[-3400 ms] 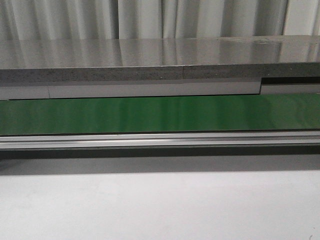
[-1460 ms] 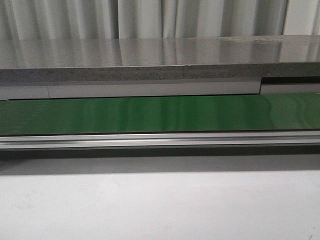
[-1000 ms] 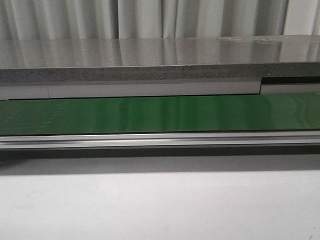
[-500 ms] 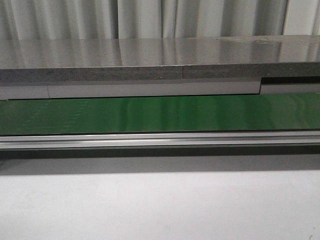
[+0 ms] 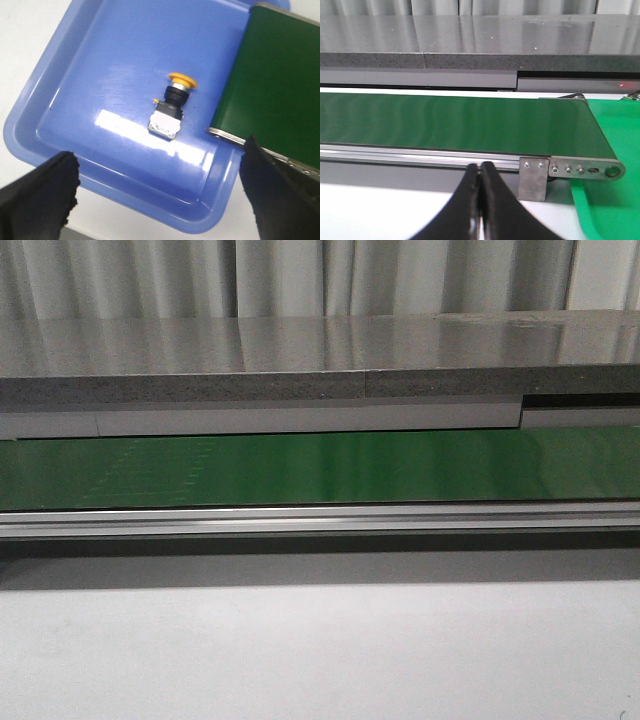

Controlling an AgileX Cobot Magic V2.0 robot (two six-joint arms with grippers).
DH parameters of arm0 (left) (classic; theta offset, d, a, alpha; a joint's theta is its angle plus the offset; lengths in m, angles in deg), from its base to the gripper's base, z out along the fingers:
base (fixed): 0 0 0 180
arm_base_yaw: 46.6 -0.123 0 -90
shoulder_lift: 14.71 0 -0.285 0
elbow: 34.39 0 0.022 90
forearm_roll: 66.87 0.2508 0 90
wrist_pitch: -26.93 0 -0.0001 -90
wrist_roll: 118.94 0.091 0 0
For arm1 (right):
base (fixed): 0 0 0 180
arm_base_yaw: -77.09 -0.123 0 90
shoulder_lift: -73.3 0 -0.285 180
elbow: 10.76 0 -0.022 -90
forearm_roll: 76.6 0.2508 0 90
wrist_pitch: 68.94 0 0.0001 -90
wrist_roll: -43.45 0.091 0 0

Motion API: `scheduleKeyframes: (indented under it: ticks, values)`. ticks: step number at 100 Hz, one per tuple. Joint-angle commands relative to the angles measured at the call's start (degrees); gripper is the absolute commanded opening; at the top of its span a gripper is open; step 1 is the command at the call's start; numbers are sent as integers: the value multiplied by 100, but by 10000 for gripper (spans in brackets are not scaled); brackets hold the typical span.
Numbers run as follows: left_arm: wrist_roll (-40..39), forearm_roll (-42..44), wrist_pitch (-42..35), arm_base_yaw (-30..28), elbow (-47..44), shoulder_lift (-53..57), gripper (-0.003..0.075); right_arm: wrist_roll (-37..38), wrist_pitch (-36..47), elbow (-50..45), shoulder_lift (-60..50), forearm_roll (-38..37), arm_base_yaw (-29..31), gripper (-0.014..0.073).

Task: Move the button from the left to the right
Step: 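Close the left gripper on the black base of the yellow button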

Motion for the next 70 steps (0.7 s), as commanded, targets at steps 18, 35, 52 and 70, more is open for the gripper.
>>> scheduleKeyframes:
  ticks: [18,35,52,70]
  values:
    - [47,-25,-385,-43,636,-1298,617,-9,447,87,-114,-41,-8,-67]
    - [73,-25,-349,-43,1027,-2005,617,-9,447,87,-114,-41,-8,-67]
    - [122,-41,-330,-43,1291,-2410,617,-9,447,87,-114,-41,-8,-67]
    - [313,-296,-313,-43,1369,-2625,617,-9,447,87,-114,-41,-8,-67]
